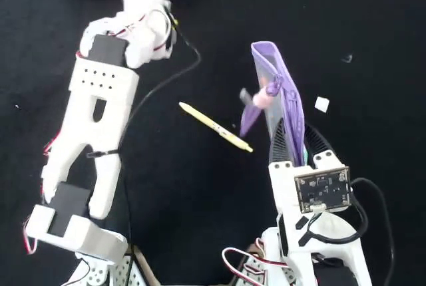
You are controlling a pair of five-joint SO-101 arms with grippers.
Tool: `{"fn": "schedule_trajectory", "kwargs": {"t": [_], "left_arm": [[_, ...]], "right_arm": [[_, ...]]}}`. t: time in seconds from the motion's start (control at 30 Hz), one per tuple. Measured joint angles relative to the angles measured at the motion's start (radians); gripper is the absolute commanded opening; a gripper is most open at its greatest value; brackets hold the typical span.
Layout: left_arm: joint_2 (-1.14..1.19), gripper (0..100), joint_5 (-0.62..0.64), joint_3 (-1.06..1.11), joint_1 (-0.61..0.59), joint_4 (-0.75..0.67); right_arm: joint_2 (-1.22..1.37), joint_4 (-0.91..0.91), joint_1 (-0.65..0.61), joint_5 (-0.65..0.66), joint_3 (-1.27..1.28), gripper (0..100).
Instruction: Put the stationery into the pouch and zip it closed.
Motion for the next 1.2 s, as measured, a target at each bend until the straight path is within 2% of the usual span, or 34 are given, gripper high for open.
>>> {"fn": "schedule_trajectory", "kwargs": {"t": [0.13, 0.2, 0.3, 0.43, 0.53, 0.63, 0.77, 0.93, 1.03, 1.2], "left_arm": [[-0.058, 3, 0.261, 0.000, -0.044, -0.003], [-0.117, 3, 0.347, 0.000, -0.058, -0.002], [-0.230, 3, 0.430, 0.023, -0.083, 0.003], [-0.423, 3, 0.516, 0.147, -0.132, 0.003], [-0.585, 3, 0.546, 0.275, -0.143, -0.014], [-0.752, 3, 0.557, 0.431, -0.141, -0.083], [-0.980, 3, 0.614, 0.694, -0.143, -0.229], [-1.241, 3, 0.640, 0.985, -0.118, -0.442], [-1.292, 3, 0.640, 1.099, -0.074, -0.555], [-1.300, 5, 0.657, 1.123, -0.026, -0.563]], "right_arm": [[0.000, 0.003, 0.002, 0.000, 0.000, 1.1], [0.000, 0.011, 0.000, 0.000, -0.002, 1.1], [0.000, 0.031, -0.048, 0.002, -0.025, 1.1], [0.000, 0.080, -0.195, 0.054, -0.084, 1.1], [0.000, 0.091, -0.281, 0.072, -0.101, 1.1], [0.000, 0.095, -0.296, 0.080, -0.106, 1.1], [0.000, 0.112, -0.316, 0.081, -0.126, 1.1], [0.000, 0.124, -0.399, 0.081, -0.132, 1.1], [0.000, 0.130, -0.448, 0.098, -0.132, 1.1], [0.000, 0.150, -0.496, 0.126, -0.132, 1.1]]}}
